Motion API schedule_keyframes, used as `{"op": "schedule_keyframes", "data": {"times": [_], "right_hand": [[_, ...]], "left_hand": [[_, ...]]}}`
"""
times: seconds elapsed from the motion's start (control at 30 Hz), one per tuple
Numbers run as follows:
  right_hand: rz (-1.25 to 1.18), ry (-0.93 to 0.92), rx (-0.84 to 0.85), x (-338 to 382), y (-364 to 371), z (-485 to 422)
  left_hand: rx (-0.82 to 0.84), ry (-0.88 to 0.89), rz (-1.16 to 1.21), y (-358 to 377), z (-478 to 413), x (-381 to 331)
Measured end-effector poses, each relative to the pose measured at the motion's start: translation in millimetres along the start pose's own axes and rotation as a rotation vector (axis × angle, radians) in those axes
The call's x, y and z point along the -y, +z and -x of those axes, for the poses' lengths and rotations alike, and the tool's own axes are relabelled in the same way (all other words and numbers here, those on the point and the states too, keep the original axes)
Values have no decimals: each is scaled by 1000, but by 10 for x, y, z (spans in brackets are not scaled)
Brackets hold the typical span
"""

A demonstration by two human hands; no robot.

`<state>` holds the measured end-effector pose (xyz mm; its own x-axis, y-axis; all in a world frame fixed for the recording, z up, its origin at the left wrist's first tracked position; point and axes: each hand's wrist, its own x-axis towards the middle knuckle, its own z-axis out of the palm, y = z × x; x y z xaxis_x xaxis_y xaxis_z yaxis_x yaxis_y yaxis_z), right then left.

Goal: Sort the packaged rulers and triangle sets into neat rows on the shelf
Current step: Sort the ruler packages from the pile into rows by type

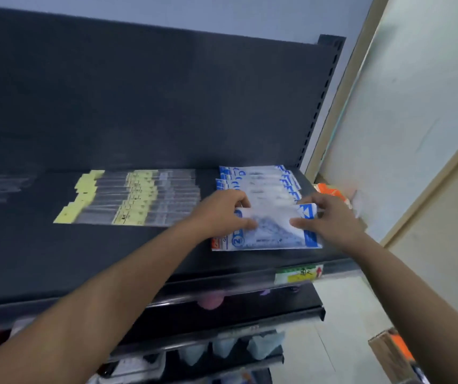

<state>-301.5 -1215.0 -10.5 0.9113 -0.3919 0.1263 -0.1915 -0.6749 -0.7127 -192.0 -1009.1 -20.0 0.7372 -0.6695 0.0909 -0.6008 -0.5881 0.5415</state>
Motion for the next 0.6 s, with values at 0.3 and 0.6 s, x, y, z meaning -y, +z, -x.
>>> {"op": "schedule_keyframes", "data": {"times": [0.3, 0.6], "right_hand": [[230, -93, -3, -321, 61, -32], [519, -319, -2, 132, 169, 50]], "left_hand": [[-146, -67, -398, 344, 13, -141], [-187, -151, -456, 90, 462, -140]]}}
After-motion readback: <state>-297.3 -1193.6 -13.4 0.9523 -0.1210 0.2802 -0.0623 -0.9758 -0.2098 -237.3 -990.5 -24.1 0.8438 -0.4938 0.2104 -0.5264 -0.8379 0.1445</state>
